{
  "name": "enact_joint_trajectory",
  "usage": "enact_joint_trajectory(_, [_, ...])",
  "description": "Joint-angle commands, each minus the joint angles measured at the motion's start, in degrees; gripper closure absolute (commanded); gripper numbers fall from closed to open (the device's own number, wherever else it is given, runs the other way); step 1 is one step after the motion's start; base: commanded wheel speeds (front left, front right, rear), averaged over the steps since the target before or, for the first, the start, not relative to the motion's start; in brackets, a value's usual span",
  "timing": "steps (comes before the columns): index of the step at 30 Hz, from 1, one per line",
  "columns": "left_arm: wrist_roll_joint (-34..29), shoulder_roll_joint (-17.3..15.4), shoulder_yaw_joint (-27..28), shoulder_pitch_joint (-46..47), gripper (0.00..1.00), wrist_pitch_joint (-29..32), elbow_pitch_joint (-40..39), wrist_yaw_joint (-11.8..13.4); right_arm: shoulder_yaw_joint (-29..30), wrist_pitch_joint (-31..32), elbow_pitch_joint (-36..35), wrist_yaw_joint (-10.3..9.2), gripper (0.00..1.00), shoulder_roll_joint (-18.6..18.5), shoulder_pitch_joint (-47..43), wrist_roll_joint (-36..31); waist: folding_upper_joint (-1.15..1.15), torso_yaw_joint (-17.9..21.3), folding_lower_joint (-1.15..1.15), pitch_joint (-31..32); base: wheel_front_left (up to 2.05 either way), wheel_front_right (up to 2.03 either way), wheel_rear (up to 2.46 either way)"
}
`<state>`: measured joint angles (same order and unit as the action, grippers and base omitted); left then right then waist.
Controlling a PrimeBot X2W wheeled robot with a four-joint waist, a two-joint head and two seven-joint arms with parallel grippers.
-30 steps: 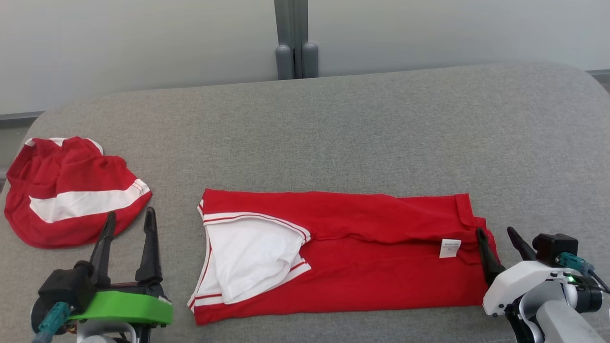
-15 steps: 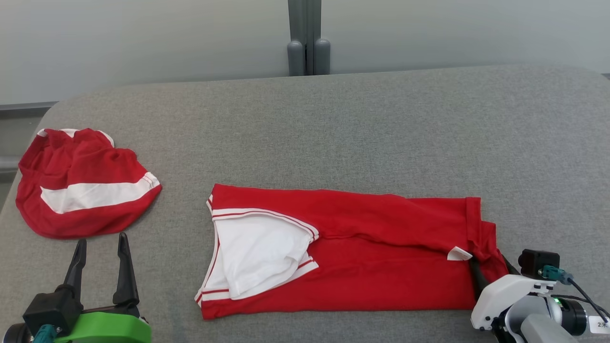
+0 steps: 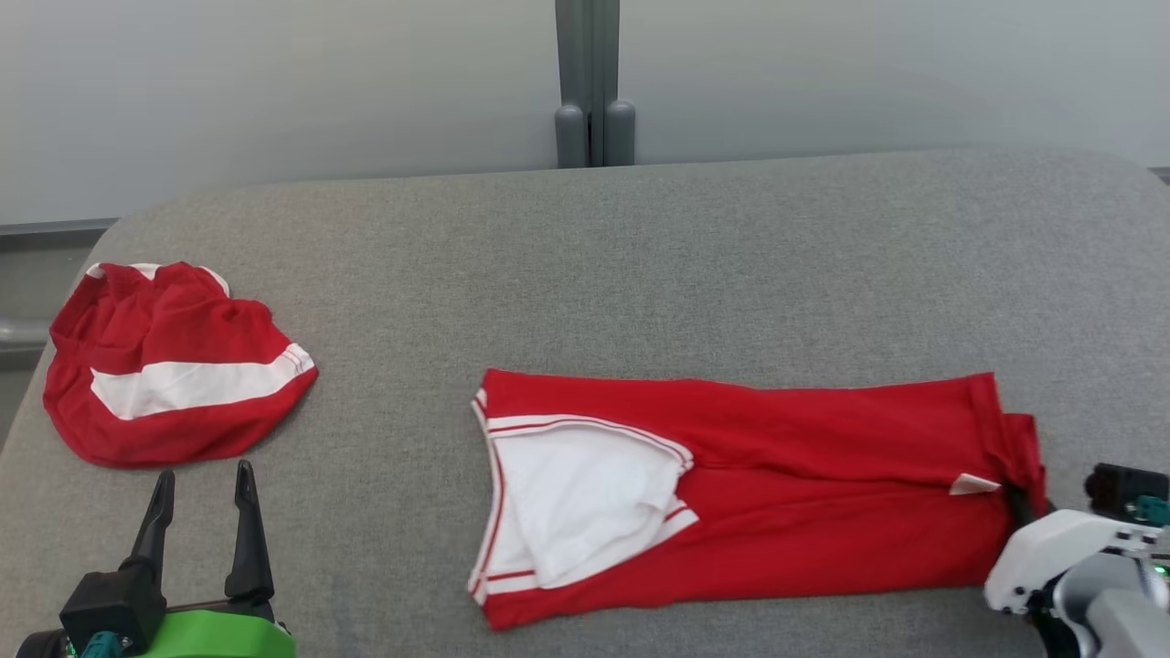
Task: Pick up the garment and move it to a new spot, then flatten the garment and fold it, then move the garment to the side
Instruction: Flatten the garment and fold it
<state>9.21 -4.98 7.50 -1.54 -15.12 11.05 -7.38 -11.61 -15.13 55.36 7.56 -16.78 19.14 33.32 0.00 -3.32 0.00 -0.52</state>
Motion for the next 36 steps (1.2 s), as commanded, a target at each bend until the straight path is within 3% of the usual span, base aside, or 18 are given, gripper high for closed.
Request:
enact_joint_trajectory(1, [-0.7,0.1,0.0,-0.8,0.0,0.0,-0.4,-0.2,1.1,0.0,-0.3,-0.14,1.0,-1.9,-0.8,0.6,0.0,0.2,0.0,0.5,0.0,0.0,0.0])
enact_joint_trajectory(6, [-0.7,0.3,-0.1,-1.4,0.0,0.0,-0.6,-0.2,2.3,0.0,-2.1,-0.14,1.0,-5.3,-1.5,0.2,0.0,0.7,0.0,1.1,0.0,0.0,0.0])
enact_joint_trajectory(11, [-0.1,0.7,-0.4,-1.7,0.0,0.0,-0.5,-0.2,0.8,0.0,-6.7,-0.13,1.0,-5.0,-1.6,-0.3,0.0,1.4,0.0,1.5,0.0,0.0,0.0])
enact_joint_trajectory(26, [-0.1,0.9,-0.8,-1.0,0.0,0.0,0.3,-0.2,-11.2,1.9,-21.4,-0.12,1.0,5.9,-1.5,0.2,0.0,0.0,0.0,1.7,0.0,0.0,0.0])
enact_joint_trajectory(36, [0.4,0.2,-2.8,0.7,0.0,0.0,1.4,-0.2,-20.1,3.0,-21.3,-0.12,1.0,13.0,1.0,2.3,0.0,-3.6,0.0,1.2,0.0,0.0,0.0])
